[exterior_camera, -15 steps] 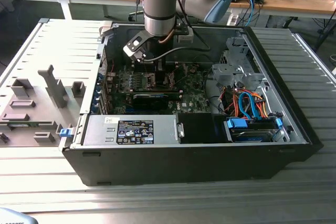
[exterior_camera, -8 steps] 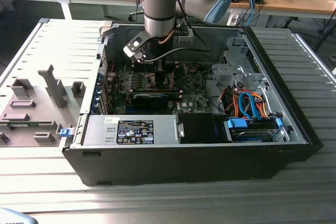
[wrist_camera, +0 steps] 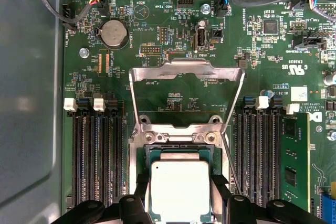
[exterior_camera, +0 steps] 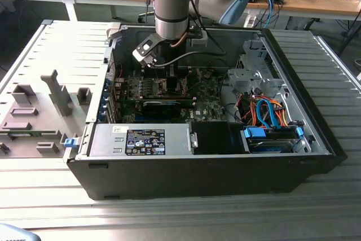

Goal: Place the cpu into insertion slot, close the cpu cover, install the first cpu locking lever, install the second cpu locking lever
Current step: 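Place the cpu into insertion slot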

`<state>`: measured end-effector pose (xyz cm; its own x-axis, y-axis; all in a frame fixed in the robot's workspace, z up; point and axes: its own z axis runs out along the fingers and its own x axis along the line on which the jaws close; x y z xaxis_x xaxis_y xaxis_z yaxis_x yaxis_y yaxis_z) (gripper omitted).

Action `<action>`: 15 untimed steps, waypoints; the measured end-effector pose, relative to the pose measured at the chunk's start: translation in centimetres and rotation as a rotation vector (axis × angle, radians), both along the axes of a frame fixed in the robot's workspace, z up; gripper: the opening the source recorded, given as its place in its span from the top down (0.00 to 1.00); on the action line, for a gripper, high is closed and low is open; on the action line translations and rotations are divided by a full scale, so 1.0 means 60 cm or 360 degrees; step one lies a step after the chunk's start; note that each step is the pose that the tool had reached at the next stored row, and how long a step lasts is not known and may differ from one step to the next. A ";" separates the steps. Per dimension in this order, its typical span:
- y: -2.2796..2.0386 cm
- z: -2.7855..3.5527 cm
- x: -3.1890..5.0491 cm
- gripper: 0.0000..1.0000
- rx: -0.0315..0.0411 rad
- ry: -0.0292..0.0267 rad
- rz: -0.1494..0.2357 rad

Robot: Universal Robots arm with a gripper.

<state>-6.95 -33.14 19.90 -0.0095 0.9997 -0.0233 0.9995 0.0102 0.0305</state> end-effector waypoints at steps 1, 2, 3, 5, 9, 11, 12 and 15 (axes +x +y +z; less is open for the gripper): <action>0.0000 0.000 0.000 0.45 0.0000 0.00000 0.0000; 0.0000 0.000 0.000 0.45 0.0000 0.00001 0.0000; 0.0000 0.000 0.000 0.45 0.0000 0.00000 0.0000; 0.0002 0.000 0.000 0.45 0.0001 -0.00004 0.0000; 0.0000 0.000 0.000 0.38 0.0000 0.00001 0.0000; 0.0000 0.000 0.000 0.38 0.0000 0.00000 0.0000; 0.0000 0.001 0.000 0.38 0.0000 0.00000 0.0000; 0.0000 0.023 0.000 0.38 0.0001 -0.00001 0.0000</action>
